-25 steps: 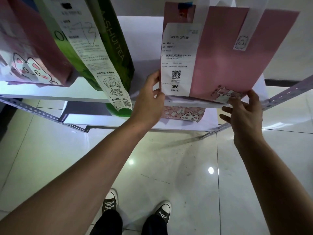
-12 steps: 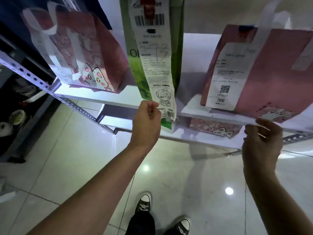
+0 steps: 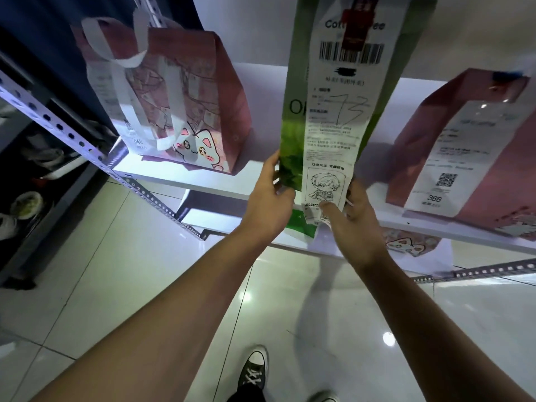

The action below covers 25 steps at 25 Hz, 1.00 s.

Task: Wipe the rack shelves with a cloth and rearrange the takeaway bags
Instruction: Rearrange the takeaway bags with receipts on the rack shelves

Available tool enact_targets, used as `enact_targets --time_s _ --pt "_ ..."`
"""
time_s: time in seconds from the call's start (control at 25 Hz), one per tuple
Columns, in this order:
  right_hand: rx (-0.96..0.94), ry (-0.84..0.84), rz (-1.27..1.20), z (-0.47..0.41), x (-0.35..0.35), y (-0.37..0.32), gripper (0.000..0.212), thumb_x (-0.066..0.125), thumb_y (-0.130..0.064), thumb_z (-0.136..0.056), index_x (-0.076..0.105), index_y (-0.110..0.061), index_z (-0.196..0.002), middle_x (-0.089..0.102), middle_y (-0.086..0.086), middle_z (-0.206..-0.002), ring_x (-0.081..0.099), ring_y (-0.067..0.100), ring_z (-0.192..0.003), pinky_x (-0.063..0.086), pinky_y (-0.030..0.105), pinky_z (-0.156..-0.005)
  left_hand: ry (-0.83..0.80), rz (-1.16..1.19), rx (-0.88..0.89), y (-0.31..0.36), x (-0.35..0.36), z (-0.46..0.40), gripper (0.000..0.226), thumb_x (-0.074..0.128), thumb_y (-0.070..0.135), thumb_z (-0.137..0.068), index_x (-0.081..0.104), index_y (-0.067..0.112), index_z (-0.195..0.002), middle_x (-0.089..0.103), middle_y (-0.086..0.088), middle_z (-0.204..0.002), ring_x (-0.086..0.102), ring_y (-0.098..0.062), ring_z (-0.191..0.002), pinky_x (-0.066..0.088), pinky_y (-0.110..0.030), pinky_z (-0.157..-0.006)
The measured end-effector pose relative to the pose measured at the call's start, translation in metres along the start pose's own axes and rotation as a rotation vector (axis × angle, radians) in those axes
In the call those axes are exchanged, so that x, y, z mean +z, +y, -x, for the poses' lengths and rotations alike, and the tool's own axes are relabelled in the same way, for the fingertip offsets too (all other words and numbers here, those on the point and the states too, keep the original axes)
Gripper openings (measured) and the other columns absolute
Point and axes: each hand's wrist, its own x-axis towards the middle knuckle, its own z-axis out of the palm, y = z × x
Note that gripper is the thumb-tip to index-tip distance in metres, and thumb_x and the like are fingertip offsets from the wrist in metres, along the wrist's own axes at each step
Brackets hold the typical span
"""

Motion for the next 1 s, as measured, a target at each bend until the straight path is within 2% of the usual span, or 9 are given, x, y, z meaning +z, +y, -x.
enact_targets --time_s 0.16,0.4,0.52,0.6,0.64,0.76,0.88,0.96,1.0 --pt "0.069 0.062 -0.067 -0.027 0.006 -0.005 0.045 0.061 -0.013 -0.095 0.051 -0.032 -0.135 0.068 -0.008 -0.127 0.066 0.013 -0.114 0.059 0.040 -0.094 -0.049 0.006 0.016 0.000 -0.003 -0.019 0.058 0.057 0.007 -0.094 0.044 0.041 -0.140 0.069 0.009 -0.123 0.067 -0.011 -0.112 0.054 -0.049 -0.099" --pt "0.114 0.161 0.023 -0.074 0.005 -0.014 0.049 0.064 -0.035 -0.078 0.054 -0.035 -0.126 0.074 -0.006 -0.110 0.074 0.020 -0.094 0.059 0.051 -0.087 -0.133 0.014 0.008 0.008 0.002 -0.053 0.066 0.055 0.006 -0.093 0.039 0.048 -0.141 0.068 0.013 -0.123 0.066 -0.014 -0.115 0.052 -0.052 -0.101" --pt "0.067 0.185 0.017 -0.078 0.008 -0.011 0.049 0.063 -0.029 -0.080 0.054 -0.025 -0.128 0.074 -0.003 -0.110 0.073 0.018 -0.096 0.059 0.049 -0.088 -0.157 0.005 0.000 0.010 0.002 -0.063 0.068 0.055 0.007 -0.093 0.038 0.051 -0.142 0.064 0.034 -0.107 0.067 -0.004 -0.107 0.054 -0.044 -0.099" --pt "0.046 0.218 0.043 -0.072 0.010 -0.011 0.055 0.056 -0.023 -0.080 0.050 -0.020 -0.134 0.072 -0.002 -0.114 0.071 0.008 -0.096 0.061 0.036 -0.083 -0.183 -0.005 0.014 0.010 -0.001 -0.062 0.069 0.053 0.006 -0.094 0.035 0.049 -0.145 0.061 0.039 -0.106 0.067 -0.005 -0.104 0.058 -0.030 -0.092" --pt "0.051 0.246 0.048 -0.067 0.011 -0.010 0.059 0.051 -0.019 -0.079 0.048 -0.018 -0.138 0.071 0.000 -0.117 0.070 0.006 -0.098 0.061 0.033 -0.082 -0.194 -0.009 0.021 0.011 -0.004 -0.061 0.070 0.052 0.006 -0.095 0.034 0.047 -0.147 0.063 0.033 -0.115 0.067 -0.008 -0.104 0.058 -0.025 -0.088" --pt "0.091 0.374 0.053 -0.039 0.020 -0.010 0.059 0.049 -0.013 -0.086 0.041 -0.016 -0.144 0.064 0.004 -0.134 0.063 0.020 -0.118 0.057 0.047 -0.095 -0.155 -0.038 0.006 0.012 -0.022 -0.053 0.061 0.053 0.008 -0.097 0.039 0.038 -0.149 0.054 0.005 -0.143 0.063 -0.016 -0.116 0.056 -0.030 -0.092" --pt "0.123 0.456 0.094 0.011 0.055 -0.007 0.062 0.060 -0.011 -0.095 0.034 -0.027 -0.149 0.046 -0.002 -0.152 0.047 0.012 -0.134 0.045 0.040 -0.108 -0.061 -0.023 0.002 -0.006 -0.060 -0.042 0.029 0.053 0.008 -0.099 0.063 0.021 -0.123 0.072 0.021 -0.100 0.066 0.008 -0.083 0.048 -0.008 -0.068" --pt "0.090 0.401 0.145 0.036 0.089 -0.009 0.074 0.064 -0.009 -0.092 0.028 -0.035 -0.151 0.037 -0.006 -0.157 0.040 0.011 -0.140 0.039 0.037 -0.110 0.066 -0.051 -0.011 -0.024 -0.090 -0.031 0.017 0.053 0.009 -0.099 0.065 0.017 -0.108 0.070 0.026 -0.076 0.064 0.010 -0.072 0.043 -0.002 -0.059" --pt "0.060 0.353 0.172 0.041 0.105 -0.010 0.078 0.064 -0.008 -0.091 0.026 -0.037 -0.152 0.034 -0.007 -0.159 0.037 0.012 -0.142 0.038 0.037 -0.111 0.163 -0.086 -0.029 -0.033 -0.104 -0.027 0.014 0.053 0.011 -0.099 0.063 0.018 -0.106 0.070 0.021 -0.077 0.065 0.004 -0.074 0.043 -0.004 -0.061"
